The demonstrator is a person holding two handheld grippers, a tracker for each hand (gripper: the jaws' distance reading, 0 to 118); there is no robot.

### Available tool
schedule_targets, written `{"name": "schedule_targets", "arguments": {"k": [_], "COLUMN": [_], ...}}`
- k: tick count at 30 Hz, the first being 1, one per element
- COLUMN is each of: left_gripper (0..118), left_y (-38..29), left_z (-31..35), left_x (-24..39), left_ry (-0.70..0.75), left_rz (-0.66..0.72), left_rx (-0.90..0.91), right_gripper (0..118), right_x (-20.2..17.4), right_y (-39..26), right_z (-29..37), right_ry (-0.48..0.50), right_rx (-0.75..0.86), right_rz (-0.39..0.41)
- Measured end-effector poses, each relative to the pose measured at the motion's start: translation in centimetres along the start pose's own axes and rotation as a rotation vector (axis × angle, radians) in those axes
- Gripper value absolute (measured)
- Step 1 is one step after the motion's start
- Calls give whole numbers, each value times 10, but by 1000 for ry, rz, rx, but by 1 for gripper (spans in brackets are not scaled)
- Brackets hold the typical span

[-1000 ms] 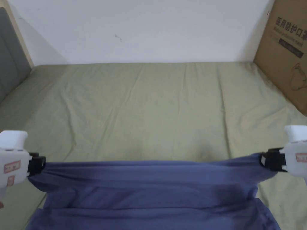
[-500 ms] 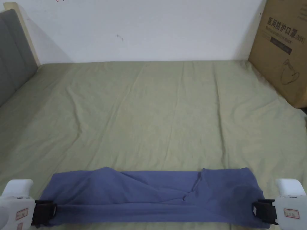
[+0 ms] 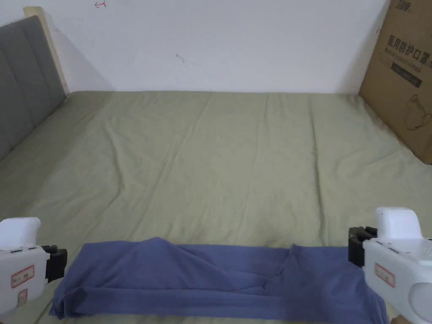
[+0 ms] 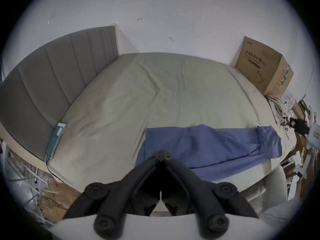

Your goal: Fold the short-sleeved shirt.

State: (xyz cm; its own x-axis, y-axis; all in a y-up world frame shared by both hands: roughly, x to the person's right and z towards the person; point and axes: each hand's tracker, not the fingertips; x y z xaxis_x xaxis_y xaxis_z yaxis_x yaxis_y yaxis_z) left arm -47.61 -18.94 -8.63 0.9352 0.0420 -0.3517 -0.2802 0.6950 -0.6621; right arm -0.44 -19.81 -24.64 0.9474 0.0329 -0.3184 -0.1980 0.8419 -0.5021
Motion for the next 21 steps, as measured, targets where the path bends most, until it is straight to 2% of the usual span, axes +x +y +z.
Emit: {"name": "schedule_targets", "arguments": {"k": [3,6,14,18,19,21], "left_gripper": [0,0,0,2,14,55], "left_y": [-3,-7,-14,-19,-21,-25], "left_z": [7,7,1,-16,-21,-34], "left_x": [0,-11,-44,-64,-69,-81], "left_ry": [-66,-88,-144,-183,-193,-224], "left_rz": [56,91,210,305,330,384], "left_rx": [4,9,12,-24,-39,-61], "right_gripper": [1,1,1,1,1,1], "right_x": [-35,-61,-112,-126,-129,-131], "right_y": [6,15,31,36,37,37], "right_z": [1,4,-6,-16,-19,-23], "right_ry": [-37,-13,-51,-25,-28,-24], "right_rx": [137,253,352,336,326,313], "right_rz": [44,22,53,75,78,75]}}
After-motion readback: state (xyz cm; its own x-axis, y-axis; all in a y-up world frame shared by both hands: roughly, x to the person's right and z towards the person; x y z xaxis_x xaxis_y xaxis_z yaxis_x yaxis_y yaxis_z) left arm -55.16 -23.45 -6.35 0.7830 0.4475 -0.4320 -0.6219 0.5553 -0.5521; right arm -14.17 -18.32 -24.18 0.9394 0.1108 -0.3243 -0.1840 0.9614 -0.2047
